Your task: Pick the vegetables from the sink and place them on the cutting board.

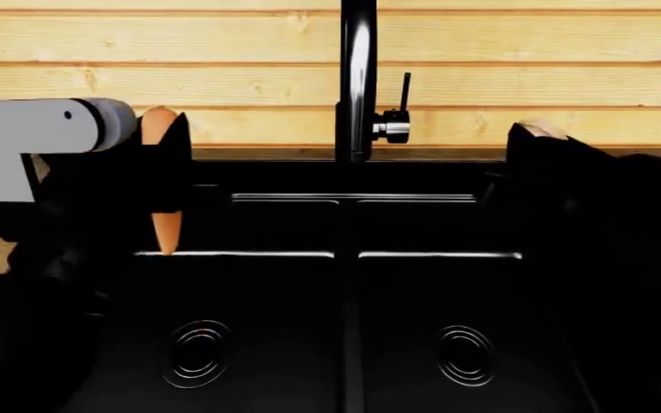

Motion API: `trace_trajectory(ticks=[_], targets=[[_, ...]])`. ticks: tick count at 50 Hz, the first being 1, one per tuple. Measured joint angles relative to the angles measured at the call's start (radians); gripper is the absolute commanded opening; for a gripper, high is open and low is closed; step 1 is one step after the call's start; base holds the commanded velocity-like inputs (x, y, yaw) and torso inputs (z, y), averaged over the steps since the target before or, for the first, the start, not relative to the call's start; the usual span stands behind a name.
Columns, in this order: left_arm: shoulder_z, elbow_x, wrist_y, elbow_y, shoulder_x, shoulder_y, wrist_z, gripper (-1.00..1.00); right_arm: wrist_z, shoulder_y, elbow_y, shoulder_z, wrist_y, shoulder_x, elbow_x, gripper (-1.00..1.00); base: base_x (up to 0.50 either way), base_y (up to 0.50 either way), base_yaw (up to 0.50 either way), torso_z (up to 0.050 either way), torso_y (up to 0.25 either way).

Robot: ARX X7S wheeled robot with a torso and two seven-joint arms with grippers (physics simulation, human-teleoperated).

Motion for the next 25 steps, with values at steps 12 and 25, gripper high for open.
trace_trajectory(ticks=[12,25], targets=[[-0.045,0.087,0.072,0.120,-0.037,0.084,0.058,-1.00,-0.180,-0.123,-0.220,0.099,0.007,-0.037,-0.149,-1.00,0.00,0.00,0.00,0.006,0.083],[-0.040,0.401,0.191,0.234,-0.053,0.272,0.126,-1.00,-0.343,-0.336,-0.355,-0.088,-0.382,0.114,-0.557,-1.00,-0.47,0.00,0.00,0.000,0.000]])
